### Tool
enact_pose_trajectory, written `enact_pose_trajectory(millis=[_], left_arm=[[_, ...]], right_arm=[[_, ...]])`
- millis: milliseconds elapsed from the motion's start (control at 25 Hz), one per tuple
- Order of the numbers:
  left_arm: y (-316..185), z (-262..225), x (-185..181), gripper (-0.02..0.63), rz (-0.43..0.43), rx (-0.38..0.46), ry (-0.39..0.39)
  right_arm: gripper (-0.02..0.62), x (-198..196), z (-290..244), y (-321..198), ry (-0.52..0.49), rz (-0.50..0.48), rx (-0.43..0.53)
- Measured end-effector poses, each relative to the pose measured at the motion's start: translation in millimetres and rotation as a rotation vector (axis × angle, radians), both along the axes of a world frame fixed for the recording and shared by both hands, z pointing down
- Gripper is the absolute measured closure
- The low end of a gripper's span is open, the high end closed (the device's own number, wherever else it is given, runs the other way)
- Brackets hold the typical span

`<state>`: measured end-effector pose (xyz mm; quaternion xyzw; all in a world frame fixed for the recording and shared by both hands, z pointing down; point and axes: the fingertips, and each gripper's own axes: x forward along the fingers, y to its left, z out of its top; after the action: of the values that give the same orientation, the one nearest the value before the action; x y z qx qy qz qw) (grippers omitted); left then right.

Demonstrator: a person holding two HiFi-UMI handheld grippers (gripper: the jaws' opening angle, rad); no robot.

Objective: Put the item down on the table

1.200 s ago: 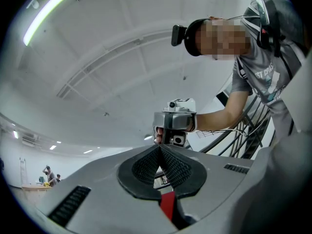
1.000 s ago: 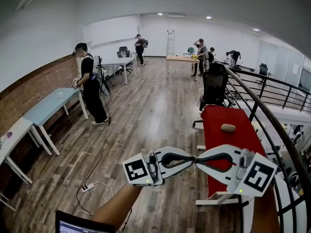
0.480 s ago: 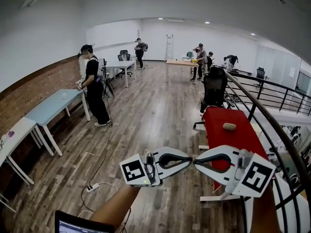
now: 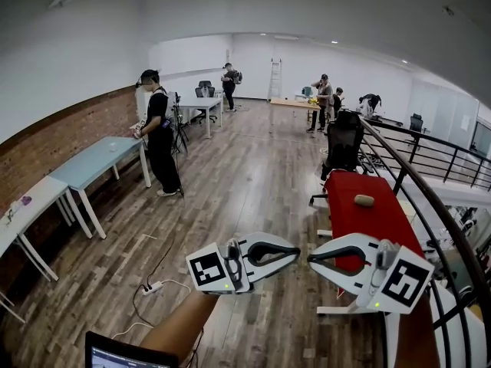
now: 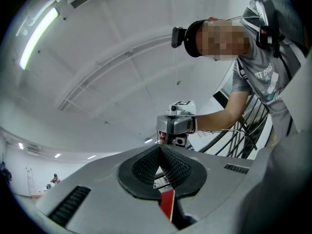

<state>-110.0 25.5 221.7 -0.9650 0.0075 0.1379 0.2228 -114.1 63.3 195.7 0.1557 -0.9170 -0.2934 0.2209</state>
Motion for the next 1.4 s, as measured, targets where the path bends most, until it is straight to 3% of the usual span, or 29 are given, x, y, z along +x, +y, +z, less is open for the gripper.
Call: enact_pose_trajectory(millis=[320, 720, 1160, 1400], left_arm=[[107, 4, 8, 0.604, -0.022, 0.002, 0.013], [216, 6, -26, 0.604, -0.066, -0.004, 0.018], [260, 1, -96, 0.604, -0.098, 0.001, 0.011], [266, 14, -160, 0.603, -0.090, -0.013, 0.010]], right_arm=[[0.591, 10, 3, 107, 0.021, -0.021, -0.007], [0.592, -20, 4, 222, 0.026, -0.063, -0.002], [0.591, -86, -5, 266, 0.010, -0.090, -0.004], [0.591, -149, 12, 272, 0.001, -0.075, -0.024]])
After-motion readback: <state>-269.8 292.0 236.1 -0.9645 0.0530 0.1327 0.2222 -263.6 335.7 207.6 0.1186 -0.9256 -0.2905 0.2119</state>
